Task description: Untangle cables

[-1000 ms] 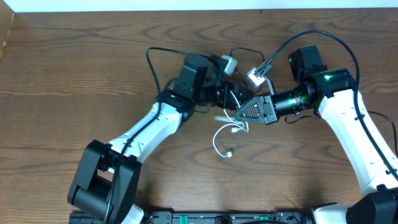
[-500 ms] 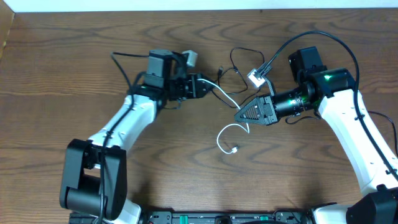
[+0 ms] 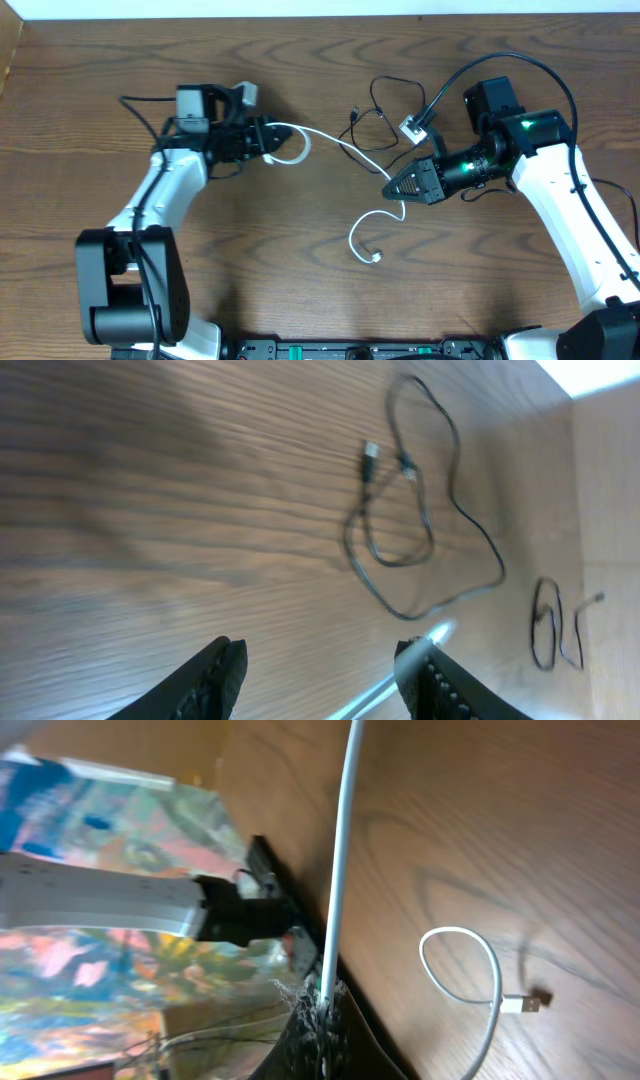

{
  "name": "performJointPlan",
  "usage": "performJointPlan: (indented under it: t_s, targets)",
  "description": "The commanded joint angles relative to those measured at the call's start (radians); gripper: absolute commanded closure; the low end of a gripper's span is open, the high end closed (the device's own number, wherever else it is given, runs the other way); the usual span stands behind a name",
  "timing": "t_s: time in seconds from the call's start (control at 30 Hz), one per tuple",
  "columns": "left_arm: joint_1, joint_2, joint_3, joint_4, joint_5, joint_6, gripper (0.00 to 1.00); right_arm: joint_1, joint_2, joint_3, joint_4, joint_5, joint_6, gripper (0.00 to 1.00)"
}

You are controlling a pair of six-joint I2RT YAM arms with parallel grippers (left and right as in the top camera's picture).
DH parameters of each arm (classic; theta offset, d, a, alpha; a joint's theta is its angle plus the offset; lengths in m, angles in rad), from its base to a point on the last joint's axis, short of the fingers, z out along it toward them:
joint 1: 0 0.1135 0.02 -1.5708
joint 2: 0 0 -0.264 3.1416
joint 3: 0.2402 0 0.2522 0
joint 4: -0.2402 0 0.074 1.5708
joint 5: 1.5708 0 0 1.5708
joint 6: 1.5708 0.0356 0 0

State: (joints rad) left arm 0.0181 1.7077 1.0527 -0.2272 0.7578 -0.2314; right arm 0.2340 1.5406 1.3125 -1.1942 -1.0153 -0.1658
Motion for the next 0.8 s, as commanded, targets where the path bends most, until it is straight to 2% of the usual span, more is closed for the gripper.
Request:
performJointPlan:
  t_s: [0.0,0.4,0.77]
  targets:
    - [0.072,-0.004,0.002,-0.025,0.010,0.037,0.47,-0.007,-0.005,0.001,-0.004,0.098,-0.006,0.99]
    - [0.251,-0.004,0.002,-0.133,0.021,0.105,0.47,-0.116,-0.005,0.001,-0.018,0.415,0.109,0.99]
    - [0.286,-0.004,0.002,-0.172,0.021,0.135,0.47,-0.249,-0.005,0.001,-0.055,0.650,0.135,0.99]
